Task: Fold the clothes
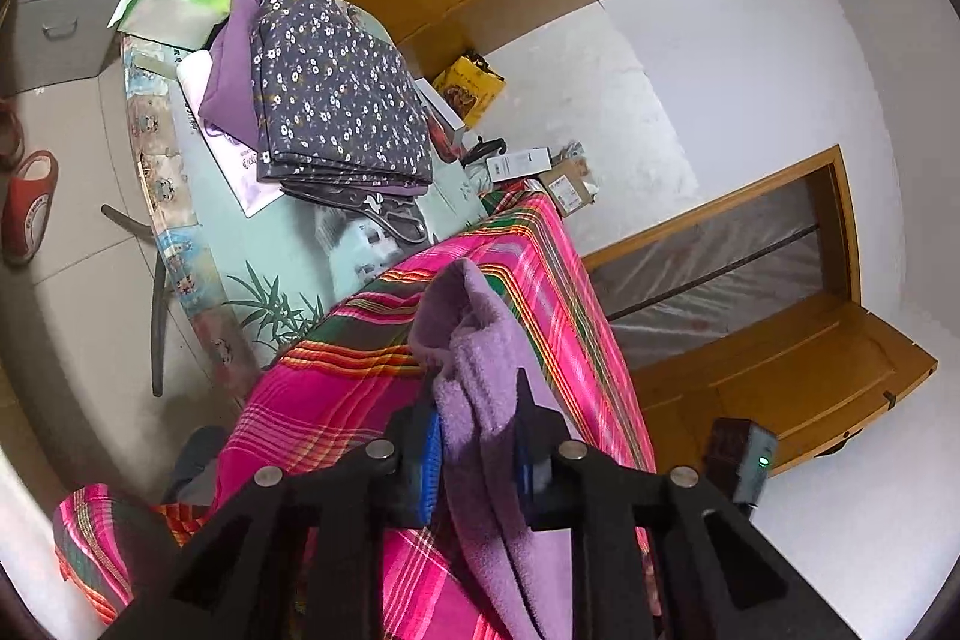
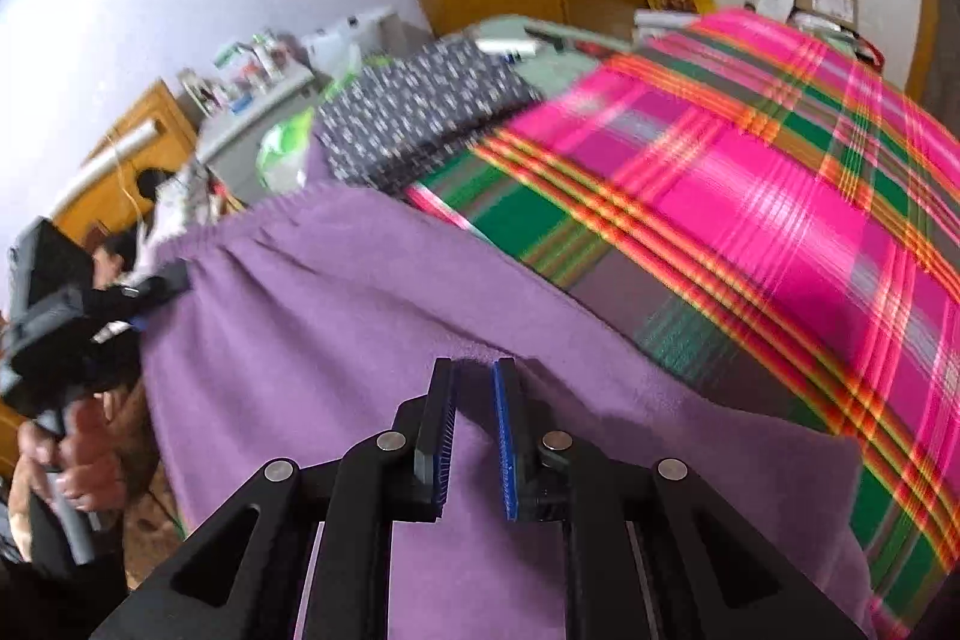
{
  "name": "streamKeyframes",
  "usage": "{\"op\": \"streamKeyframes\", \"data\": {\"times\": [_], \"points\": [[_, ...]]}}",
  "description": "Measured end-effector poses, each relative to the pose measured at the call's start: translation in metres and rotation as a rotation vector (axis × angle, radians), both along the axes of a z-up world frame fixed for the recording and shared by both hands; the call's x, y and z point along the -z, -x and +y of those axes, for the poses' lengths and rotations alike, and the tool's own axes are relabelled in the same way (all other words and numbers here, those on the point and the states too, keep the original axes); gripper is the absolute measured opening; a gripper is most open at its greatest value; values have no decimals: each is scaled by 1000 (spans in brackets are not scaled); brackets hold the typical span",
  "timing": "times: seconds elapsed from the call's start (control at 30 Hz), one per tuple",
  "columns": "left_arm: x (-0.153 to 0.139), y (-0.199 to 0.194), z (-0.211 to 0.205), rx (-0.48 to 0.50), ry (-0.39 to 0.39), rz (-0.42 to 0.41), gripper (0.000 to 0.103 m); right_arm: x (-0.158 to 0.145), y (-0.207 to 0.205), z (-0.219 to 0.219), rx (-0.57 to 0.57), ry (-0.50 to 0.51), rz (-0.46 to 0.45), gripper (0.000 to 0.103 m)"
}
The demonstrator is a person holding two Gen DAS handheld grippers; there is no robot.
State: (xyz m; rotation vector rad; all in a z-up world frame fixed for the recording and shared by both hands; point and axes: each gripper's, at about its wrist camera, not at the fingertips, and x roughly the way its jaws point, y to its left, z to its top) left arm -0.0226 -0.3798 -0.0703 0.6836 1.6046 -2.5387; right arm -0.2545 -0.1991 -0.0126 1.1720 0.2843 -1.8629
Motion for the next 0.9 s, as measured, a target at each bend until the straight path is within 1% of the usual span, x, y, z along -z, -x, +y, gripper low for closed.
{"op": "streamKeyframes", "data": {"times": [0.13, 0.27, 0.37, 0.5, 0.73, 0.9], "points": [[-7, 1, 2, 11, 15, 13, 20, -10, -2, 18, 12, 59, -1, 13], [-19, 3, 6, 25, 35, 36, 20, -19, -7, 48, 56, 87, 1, 13], [-32, 7, 11, 43, 56, 58, 20, -16, -8, 68, 96, 89, -10, 13], [-53, 16, 21, 79, 102, 89, 20, -13, -10, 84, 134, 102, -35, 13], [-98, 39, 59, 213, 222, 165, 20, -17, -18, 117, 195, 157, -50, 13], [-121, 55, 104, 364, 305, 226, 20, -18, -16, 148, 269, 184, -56, 13]]}}
